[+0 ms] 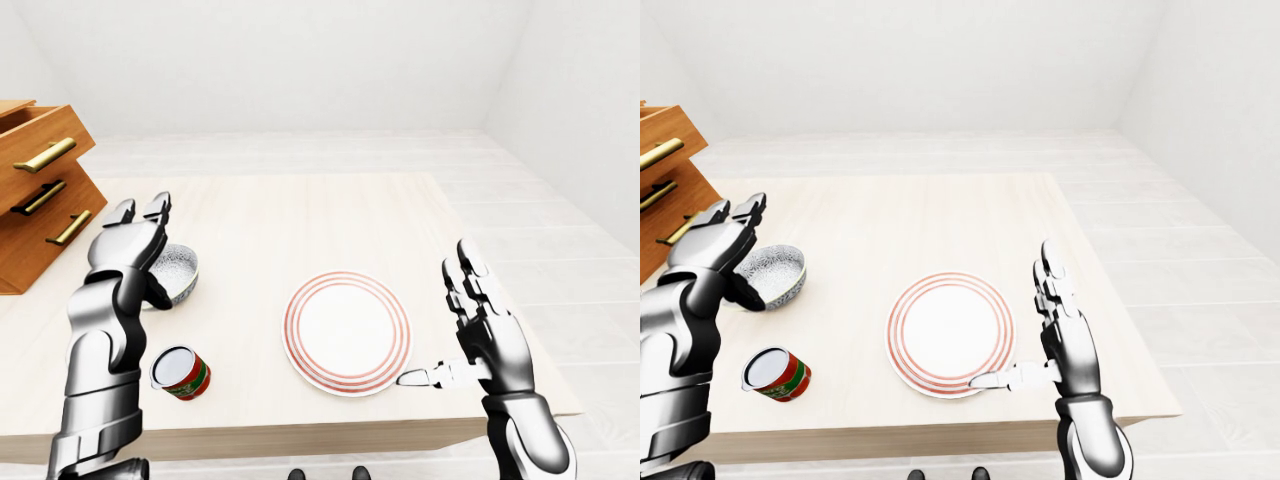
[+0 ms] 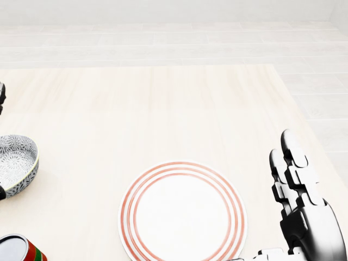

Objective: Put the bowl on the plate.

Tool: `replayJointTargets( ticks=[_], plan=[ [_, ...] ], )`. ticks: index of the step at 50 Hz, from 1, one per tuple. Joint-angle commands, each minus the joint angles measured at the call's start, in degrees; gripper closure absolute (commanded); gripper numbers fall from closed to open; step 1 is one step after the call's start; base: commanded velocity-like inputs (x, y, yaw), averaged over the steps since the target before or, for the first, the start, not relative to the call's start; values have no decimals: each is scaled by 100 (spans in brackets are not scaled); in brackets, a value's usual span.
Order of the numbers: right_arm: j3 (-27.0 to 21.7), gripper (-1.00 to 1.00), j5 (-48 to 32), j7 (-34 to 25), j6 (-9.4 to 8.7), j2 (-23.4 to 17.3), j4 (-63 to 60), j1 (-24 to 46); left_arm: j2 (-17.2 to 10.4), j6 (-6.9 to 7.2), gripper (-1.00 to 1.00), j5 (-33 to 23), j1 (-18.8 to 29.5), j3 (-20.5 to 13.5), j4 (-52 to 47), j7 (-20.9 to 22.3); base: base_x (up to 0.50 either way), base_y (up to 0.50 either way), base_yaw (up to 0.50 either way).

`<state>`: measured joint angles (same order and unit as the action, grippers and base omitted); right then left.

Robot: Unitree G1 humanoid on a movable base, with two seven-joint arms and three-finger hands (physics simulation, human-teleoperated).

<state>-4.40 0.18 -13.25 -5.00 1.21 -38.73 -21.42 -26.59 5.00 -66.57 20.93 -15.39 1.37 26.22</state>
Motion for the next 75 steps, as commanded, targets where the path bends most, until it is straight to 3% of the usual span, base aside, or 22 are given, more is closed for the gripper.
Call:
replayJointTargets(
  ticks=[1,4,10,17,36,75],
  plan=[
    [14,-100,-30,-39,0,24,-69,-109,-27,0,-100,-152,317,195,730,-411,0,0,0],
    [-6,-100,46,-45,0,46,-129,-123,-60,0,-100,-253,462,264,1020,-851,0,0,0],
    [4,-100,56,-89,0,42,-176,-203,-46,0,-100,-289,630,404,1657,-1251,0,0,0],
    [-32,-100,85,-130,58,53,-110,-235,-45,0,-100,-186,833,479,2179,-1491,0,0,0],
    [-54,-100,43,-147,0,65,-171,-187,-134,0,-100,-43,1214,752,3543,-2341,0,0,0],
    [-76,-100,16,-128,45,59,121,-68,-42,0,-100,457,1299,1053,4792,-3056,0,0,0]
  ],
)
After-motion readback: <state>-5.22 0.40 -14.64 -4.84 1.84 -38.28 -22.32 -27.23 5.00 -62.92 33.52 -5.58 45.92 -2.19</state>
